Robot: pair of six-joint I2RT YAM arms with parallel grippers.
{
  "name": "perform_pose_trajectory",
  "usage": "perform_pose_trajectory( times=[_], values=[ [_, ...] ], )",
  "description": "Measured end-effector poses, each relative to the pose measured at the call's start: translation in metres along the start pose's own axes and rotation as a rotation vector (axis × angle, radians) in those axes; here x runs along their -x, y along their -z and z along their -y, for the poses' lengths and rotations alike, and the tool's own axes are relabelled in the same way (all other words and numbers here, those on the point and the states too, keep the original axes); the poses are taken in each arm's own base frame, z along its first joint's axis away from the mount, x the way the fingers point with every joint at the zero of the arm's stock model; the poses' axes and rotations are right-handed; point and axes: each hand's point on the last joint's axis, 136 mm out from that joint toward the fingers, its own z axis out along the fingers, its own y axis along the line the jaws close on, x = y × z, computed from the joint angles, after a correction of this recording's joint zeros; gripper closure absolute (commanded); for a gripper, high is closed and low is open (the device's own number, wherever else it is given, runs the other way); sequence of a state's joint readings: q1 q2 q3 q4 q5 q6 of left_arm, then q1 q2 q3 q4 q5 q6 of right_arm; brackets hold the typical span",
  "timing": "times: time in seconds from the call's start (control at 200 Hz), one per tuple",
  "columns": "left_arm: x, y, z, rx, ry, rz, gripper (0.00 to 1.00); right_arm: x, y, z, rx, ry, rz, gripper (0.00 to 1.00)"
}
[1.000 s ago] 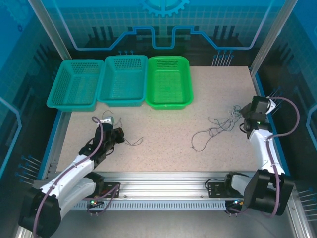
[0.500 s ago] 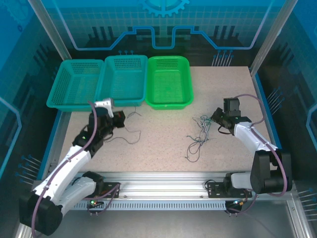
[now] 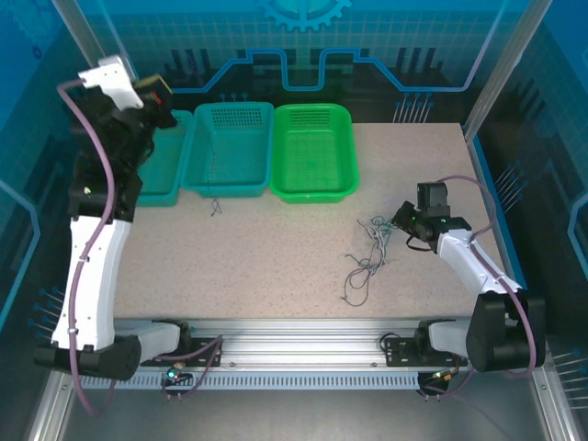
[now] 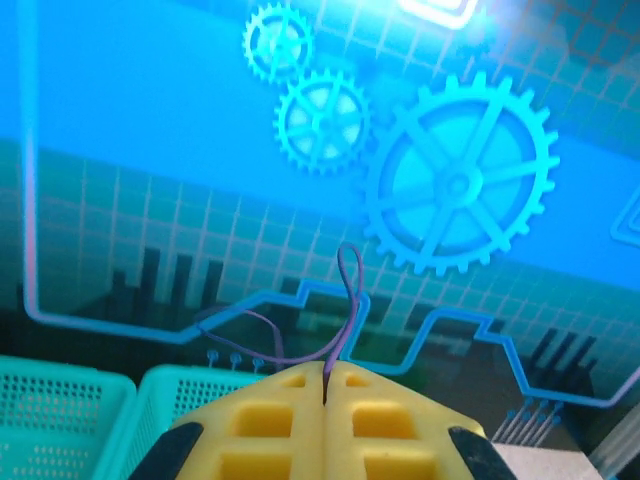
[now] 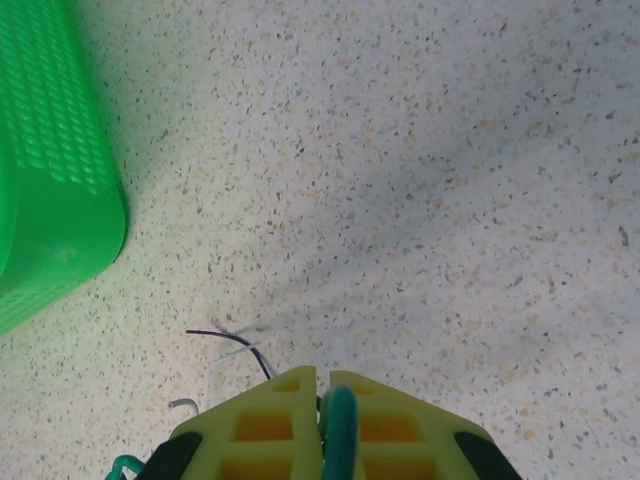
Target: Untangle the cables
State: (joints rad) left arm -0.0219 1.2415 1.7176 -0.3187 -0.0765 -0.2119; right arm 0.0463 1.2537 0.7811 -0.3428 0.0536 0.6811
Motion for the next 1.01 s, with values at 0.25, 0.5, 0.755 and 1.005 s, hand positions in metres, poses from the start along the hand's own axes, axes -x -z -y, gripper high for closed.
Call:
perform_pose_trajectory(
  times=[0.25, 0.5, 0.755, 1.005],
  values=[
    [0.098, 0.000, 0.005, 0.013, -0.062, 0.187, 1.00, 0.009, 0.001, -0.023, 0.031, 0.023, -0.020, 1.00],
    [0.152, -0.016, -0.029, 0.103, -0.133, 0.321, 1.00, 0.003, -0.004, -0.024, 0.024, 0.027, -0.061, 1.00],
    [0.138, -0.057, -0.065, 0.104, -0.109, 0.274, 1.00, 0.006, -0.004, -0.037, 0.038, 0.044, -0.068, 1.00],
    [-0.008, -0.019, -0.093, 0.170, 0.078, -0.054, 1.00, -0.009, -0.009, -0.052, 0.054, 0.082, -0.106, 1.00]
  ],
)
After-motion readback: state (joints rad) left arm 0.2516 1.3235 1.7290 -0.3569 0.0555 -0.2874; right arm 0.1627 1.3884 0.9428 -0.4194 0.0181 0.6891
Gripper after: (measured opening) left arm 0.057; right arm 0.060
